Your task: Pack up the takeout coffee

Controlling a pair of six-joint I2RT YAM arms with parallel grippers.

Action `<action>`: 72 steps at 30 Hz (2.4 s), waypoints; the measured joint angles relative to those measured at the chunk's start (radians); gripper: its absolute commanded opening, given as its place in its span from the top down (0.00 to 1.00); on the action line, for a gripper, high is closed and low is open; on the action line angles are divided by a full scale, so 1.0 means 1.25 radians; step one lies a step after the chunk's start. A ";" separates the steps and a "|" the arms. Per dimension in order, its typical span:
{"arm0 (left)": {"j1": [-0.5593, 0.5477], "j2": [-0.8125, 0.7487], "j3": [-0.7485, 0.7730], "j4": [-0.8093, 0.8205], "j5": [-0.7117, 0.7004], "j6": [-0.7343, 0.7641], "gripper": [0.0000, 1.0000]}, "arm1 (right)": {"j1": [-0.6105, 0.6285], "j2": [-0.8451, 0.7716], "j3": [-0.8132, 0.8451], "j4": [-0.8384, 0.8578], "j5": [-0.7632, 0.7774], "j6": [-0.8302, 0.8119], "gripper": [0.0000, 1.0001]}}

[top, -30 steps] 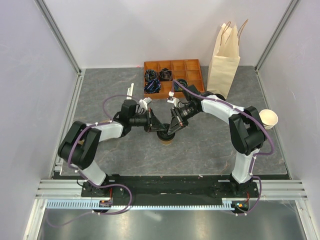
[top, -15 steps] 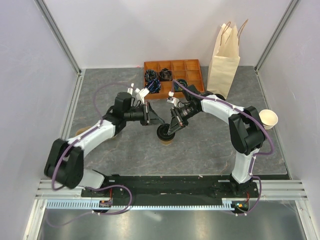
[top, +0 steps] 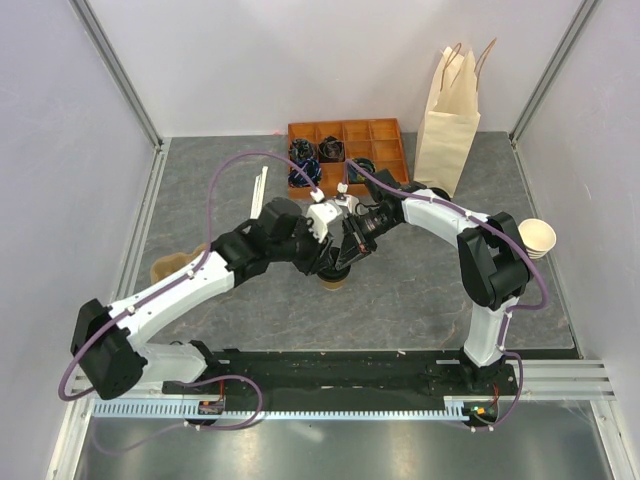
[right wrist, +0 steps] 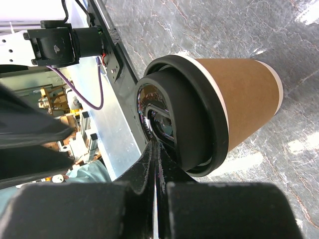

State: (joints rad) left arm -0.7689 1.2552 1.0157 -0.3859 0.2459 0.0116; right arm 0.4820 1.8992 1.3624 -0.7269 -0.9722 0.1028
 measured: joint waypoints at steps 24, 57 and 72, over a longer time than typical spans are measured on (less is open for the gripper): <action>-0.067 0.118 0.042 -0.060 -0.087 0.199 0.53 | 0.000 0.002 0.002 -0.003 0.002 0.002 1.00; -0.023 0.086 0.024 -0.070 -0.032 0.190 0.50 | 0.000 -0.042 0.158 -0.090 0.129 -0.051 0.81; -0.009 0.157 0.034 -0.032 -0.018 0.173 0.54 | 0.035 -0.044 0.163 -0.123 0.271 -0.089 0.82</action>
State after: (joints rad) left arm -0.7807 1.4509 1.0588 -0.4263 0.2234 0.2283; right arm 0.5259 1.8439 1.5665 -0.8810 -0.6338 -0.0086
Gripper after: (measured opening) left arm 0.472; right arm 0.182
